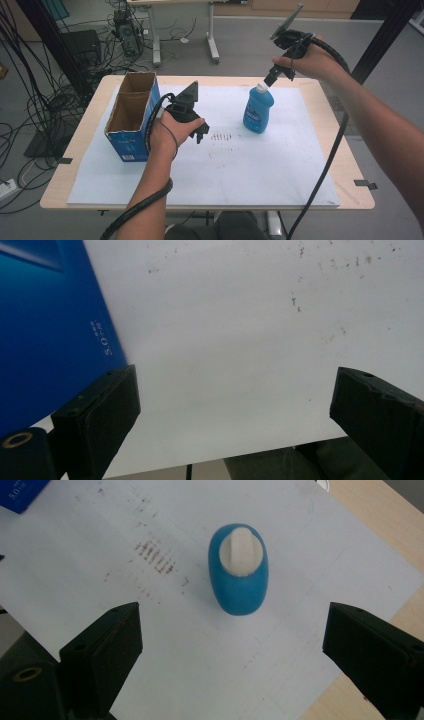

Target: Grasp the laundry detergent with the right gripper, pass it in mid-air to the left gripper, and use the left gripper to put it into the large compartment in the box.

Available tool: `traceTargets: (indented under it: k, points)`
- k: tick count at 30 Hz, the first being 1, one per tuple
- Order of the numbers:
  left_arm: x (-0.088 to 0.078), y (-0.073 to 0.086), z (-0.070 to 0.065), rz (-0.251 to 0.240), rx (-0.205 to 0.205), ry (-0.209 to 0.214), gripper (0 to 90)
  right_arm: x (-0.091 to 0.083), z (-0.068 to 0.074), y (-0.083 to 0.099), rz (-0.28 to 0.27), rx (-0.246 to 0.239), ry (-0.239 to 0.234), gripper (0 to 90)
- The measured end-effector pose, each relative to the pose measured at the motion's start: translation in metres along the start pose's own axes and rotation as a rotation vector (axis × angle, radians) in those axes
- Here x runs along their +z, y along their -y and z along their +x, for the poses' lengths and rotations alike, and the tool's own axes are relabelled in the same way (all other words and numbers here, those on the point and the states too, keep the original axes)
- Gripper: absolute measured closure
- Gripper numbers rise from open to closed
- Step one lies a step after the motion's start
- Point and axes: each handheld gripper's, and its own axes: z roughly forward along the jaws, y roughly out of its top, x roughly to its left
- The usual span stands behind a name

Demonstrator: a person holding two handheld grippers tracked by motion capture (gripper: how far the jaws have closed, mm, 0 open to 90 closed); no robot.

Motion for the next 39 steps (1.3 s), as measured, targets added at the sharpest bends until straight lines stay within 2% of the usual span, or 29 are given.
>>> traceTargets:
  k: [6,16,26,30,39]
  points:
    - [0.001,0.001,0.005,0.008,-0.014,-0.007,6.3,0.002,-0.016,0.017,-0.015,0.002,0.005,7.9]
    - [0.001,0.001,0.010,0.007,-0.021,-0.015,6.3,0.021,-0.032,0.044,-0.019,-0.017,-0.013,6.4]
    - [0.004,0.000,0.008,0.007,-0.016,-0.015,6.3,0.036,-0.035,0.060,-0.068,-0.041,-0.032,4.7]
    - [0.004,0.001,0.010,0.008,-0.016,-0.017,6.2,0.051,-0.035,0.067,-0.081,-0.054,-0.037,4.6]
    - [0.007,0.002,0.014,0.010,-0.019,-0.018,6.2,0.075,-0.034,0.075,-0.164,-0.074,-0.038,4.6]
